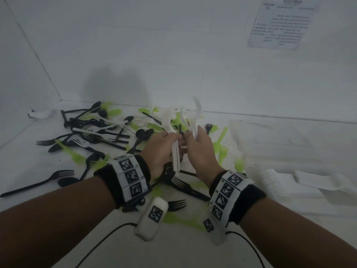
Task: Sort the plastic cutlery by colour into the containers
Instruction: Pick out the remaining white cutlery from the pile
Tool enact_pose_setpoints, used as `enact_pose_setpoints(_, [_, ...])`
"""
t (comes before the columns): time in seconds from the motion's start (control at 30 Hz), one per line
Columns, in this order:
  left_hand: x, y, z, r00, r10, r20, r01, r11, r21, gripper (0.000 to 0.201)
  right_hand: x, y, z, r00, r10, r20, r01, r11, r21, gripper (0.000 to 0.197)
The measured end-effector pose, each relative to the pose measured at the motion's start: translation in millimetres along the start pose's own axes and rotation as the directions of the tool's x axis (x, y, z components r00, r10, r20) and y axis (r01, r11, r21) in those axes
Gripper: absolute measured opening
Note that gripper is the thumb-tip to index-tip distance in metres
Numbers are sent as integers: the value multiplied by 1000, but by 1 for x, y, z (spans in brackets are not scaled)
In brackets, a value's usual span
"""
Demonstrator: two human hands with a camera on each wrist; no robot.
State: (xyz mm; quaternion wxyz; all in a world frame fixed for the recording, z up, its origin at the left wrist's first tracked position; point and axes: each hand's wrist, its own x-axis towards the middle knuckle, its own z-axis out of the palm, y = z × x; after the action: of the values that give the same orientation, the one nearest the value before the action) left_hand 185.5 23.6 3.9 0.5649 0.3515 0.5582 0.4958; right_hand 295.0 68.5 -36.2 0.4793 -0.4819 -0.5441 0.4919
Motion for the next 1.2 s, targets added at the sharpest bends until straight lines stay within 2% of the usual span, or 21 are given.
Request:
enact_pose_setpoints(0.07, [2, -1, 1, 999, 18, -40, -18, 1000, 4, 21, -1, 3, -1, 999, -28, 42, 31, 997, -65, 21])
enact_pose_setpoints(0.2, [3, -7, 2, 991, 92, -97, -82, 992, 100, 18, -1, 3, -8, 996, 22, 87, -16, 998, -66, 19])
enact_pose_setpoints(0.33, [1, -7, -1, 988, 46, -147, -43, 999, 29, 18, -6, -1, -12, 987, 83, 135, -82, 997, -14, 17])
enact_pose_setpoints(0.47, [-3, -8, -1, 995, 11, -104, -10, 1000, 9, 21, -14, -10, -14, 984, 103, 146, -122, 985, 123, 26])
enact_pose_setpoints(0.6, [-8, -11, 5, 999, 8, -50, -9, 1000, -16, 20, -20, -18, -18, 974, 118, 195, -141, 984, 109, 17])
enact_pose_setpoints(0.7, [-11, -11, 10, 999, 32, -22, -33, 998, -54, 22, -22, -14, -18, 986, 66, 154, -73, 997, 40, 10])
enact_pose_setpoints(0.93, [-15, -12, 15, 999, 38, -16, -40, 990, -133, 21, -27, -9, -16, 996, -44, 79, 52, 995, -91, 23])
enact_pose_setpoints(1.03, [-12, -17, 12, 999, 27, -36, -32, 990, -140, 21, -30, -10, -13, 991, -66, 120, 79, 991, -107, 27])
enact_pose_setpoints(1.2, [-12, -22, 2, 999, 23, 35, -16, 985, -173, 26, -30, -7, -10, 981, -87, 174, 115, 981, -156, 28])
